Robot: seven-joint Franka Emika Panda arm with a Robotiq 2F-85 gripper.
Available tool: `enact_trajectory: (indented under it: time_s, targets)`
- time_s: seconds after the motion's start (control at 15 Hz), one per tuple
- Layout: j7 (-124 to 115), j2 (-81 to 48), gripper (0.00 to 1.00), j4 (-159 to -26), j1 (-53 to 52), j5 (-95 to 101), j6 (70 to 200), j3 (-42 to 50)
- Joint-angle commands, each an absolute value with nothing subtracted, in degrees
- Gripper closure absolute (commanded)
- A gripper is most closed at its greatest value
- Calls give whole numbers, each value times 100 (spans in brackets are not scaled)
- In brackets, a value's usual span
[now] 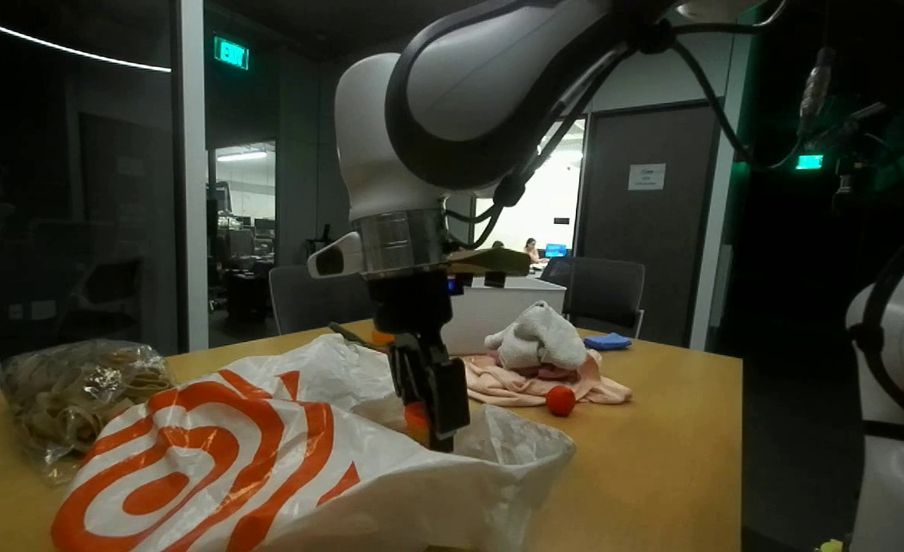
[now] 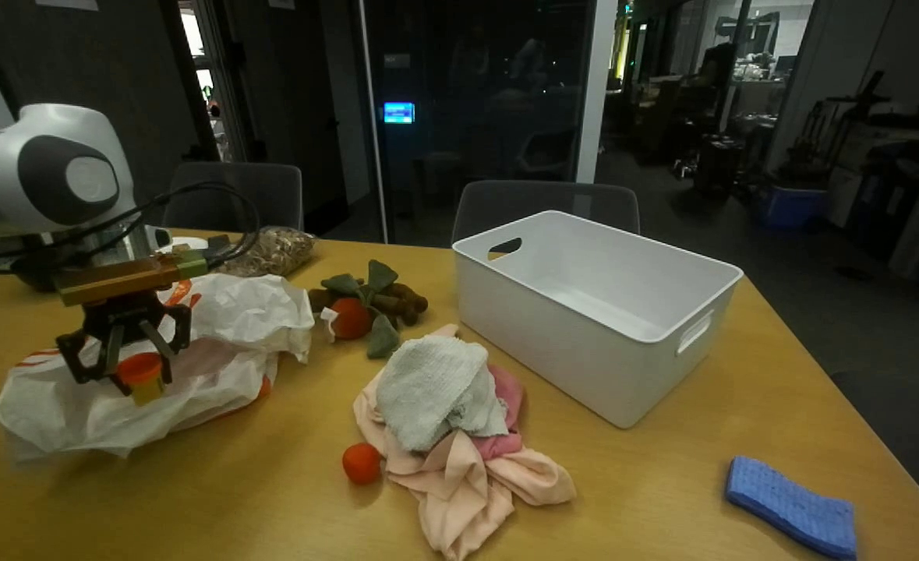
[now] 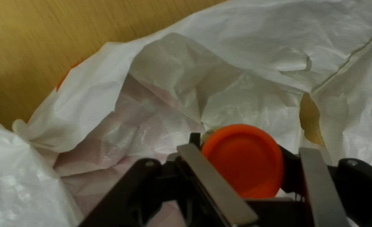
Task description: Put the orange bottle and two of the plush toys into the carrier bag
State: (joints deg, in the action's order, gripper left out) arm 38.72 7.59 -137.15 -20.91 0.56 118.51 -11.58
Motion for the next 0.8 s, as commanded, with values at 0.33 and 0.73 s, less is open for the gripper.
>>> enact_trajectory:
  time_s: [0.33,0.73]
  targets:
    - [5276,156,26,-13110,-1848,-931,11598,-1244]
    - [4073,709,0,-13354,-1628,680,11462,-1243]
